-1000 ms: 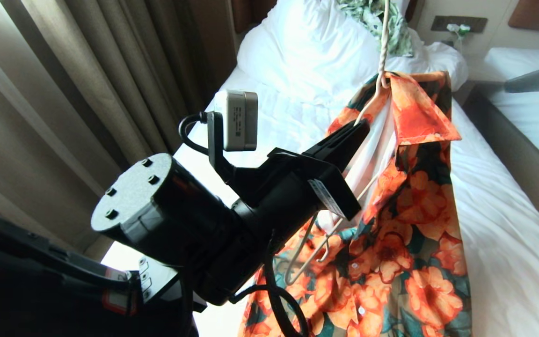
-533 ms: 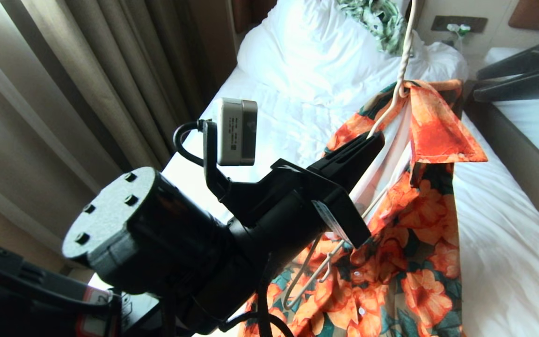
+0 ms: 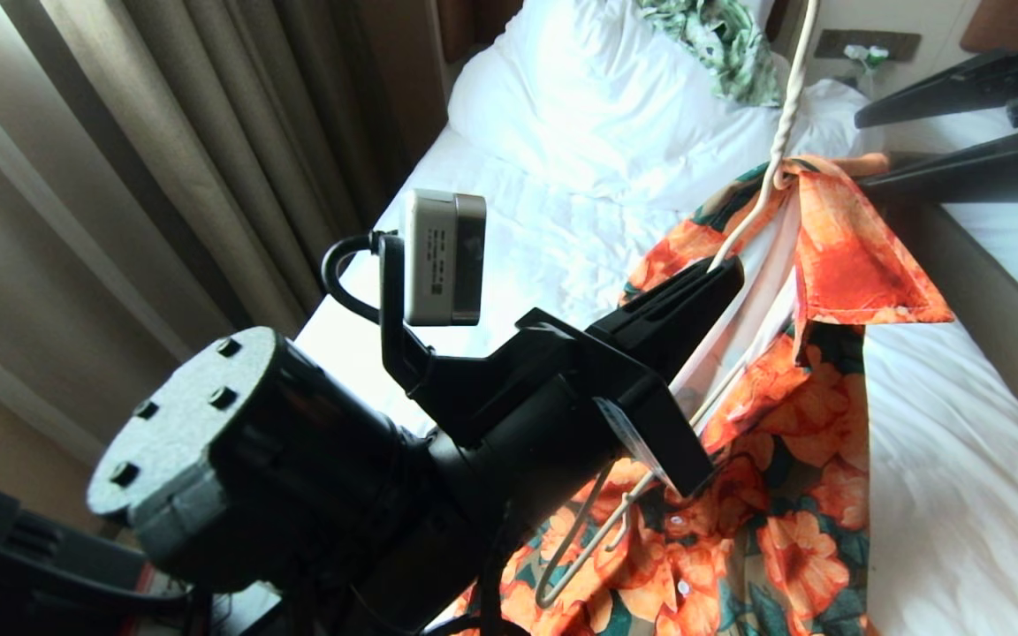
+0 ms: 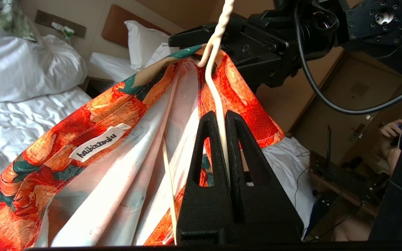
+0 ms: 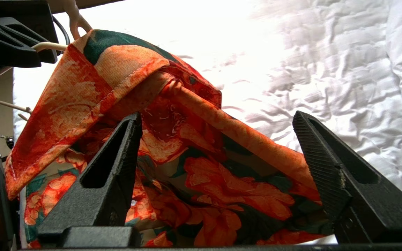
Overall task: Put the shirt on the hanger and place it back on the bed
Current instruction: Hook the other side of the shirt onto the hanger
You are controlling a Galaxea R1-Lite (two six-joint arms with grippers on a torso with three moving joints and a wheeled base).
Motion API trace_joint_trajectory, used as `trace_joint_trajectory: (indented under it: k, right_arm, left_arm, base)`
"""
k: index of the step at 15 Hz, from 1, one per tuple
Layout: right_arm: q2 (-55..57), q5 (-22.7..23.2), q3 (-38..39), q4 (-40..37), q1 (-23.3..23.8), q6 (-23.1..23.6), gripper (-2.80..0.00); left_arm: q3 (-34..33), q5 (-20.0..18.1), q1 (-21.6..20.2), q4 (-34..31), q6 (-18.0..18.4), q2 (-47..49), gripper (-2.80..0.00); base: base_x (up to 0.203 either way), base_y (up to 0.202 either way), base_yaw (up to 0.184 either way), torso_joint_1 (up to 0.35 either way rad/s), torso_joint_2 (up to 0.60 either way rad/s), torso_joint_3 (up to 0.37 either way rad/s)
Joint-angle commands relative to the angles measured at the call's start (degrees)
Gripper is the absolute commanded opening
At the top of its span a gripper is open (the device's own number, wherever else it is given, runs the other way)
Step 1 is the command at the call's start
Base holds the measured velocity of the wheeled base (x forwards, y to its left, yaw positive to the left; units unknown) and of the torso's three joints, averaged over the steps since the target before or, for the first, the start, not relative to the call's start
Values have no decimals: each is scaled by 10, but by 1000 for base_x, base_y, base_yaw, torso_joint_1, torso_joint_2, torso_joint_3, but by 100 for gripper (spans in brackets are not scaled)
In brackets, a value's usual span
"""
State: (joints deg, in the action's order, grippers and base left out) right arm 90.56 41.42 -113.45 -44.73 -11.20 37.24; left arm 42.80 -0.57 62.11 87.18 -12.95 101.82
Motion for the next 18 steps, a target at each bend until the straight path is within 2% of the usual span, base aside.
trace_joint_trajectory:
  k: [1, 10, 15, 18]
  right_arm:
    - [-1, 2, 3, -5, -9, 5, 0]
    - [-17, 2, 24, -31, -30, 23, 0]
    - [-32, 3, 79, -42, -37, 35, 0]
    - [-33, 3, 79, -42, -44, 36, 0]
  left_arm:
    - [0, 0, 7, 5, -1, -3, -280]
    - [-19, 0, 50, 5, -1, -8, -280]
    - [-20, 0, 54, 5, 0, -12, -280]
    - [-23, 0, 58, 5, -1, -12, -280]
  base:
    - [0, 0, 0, 0, 0, 0]
    - [0, 0, 0, 0, 0, 0]
    - [0, 0, 0, 0, 0, 0]
    - [0, 0, 0, 0, 0, 0]
